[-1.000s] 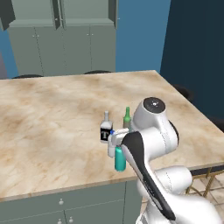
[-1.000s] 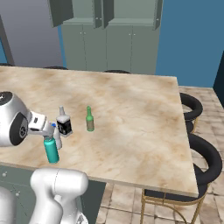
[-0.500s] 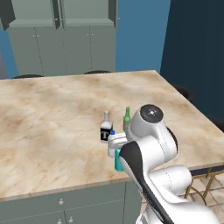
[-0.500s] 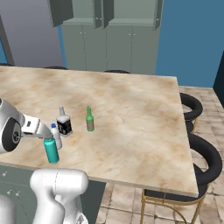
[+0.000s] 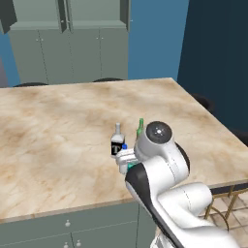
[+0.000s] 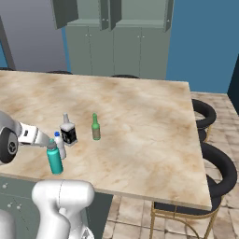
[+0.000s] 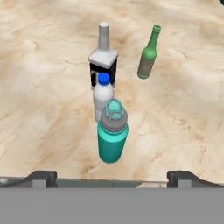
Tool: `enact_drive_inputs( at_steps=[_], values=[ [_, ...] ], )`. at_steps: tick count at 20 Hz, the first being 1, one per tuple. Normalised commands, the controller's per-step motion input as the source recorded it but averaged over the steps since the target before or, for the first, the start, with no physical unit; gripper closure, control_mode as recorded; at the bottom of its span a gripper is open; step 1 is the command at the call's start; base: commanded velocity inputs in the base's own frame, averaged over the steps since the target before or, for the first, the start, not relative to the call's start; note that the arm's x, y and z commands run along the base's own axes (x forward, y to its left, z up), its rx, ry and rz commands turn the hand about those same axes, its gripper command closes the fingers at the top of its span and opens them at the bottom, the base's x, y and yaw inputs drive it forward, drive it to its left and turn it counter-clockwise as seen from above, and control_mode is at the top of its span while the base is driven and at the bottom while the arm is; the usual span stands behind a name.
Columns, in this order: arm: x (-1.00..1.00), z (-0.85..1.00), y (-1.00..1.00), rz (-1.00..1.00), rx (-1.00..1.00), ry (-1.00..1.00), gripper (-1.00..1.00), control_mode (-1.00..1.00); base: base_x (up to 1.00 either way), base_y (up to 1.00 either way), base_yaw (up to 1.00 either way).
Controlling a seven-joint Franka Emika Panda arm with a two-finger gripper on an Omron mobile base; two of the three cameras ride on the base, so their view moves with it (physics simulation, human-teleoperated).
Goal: Sort all alcoholic drinks to one cabinet, and non-alcoholic drinks to the other.
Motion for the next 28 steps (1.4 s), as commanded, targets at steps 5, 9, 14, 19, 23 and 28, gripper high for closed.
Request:
enact_drive_inputs(
  at_steps=[5, 9, 14, 19, 23, 28],
  values=[
    [0.0, -0.37, 0.0, -0.19, 0.0, -0.08, -1.0, -1.0, 0.0, 0.0, 0.0],
    [0.0, -0.32, 0.0, -0.2, 0.0, -0.08, -1.0, -1.0, 0.0, 0.0, 0.0],
    [0.0, -0.32, 0.08, -0.16, 0.0, -0.12, -1.0, -1.0, 0.0, 0.0, 0.0],
    [0.01, -0.32, 0.11, -0.13, -0.02, -0.15, -1.0, -1.0, 0.0, 0.0, 0.0],
    [0.04, -0.16, 0.04, -0.07, 0.0, -0.14, -1.0, -1.0, 0.0, 0.0, 0.0],
    [0.14, -0.22, 0.0, -0.07, 0.0, -0.14, -1.0, -1.0, 0.0, 0.0, 0.0]
  ],
)
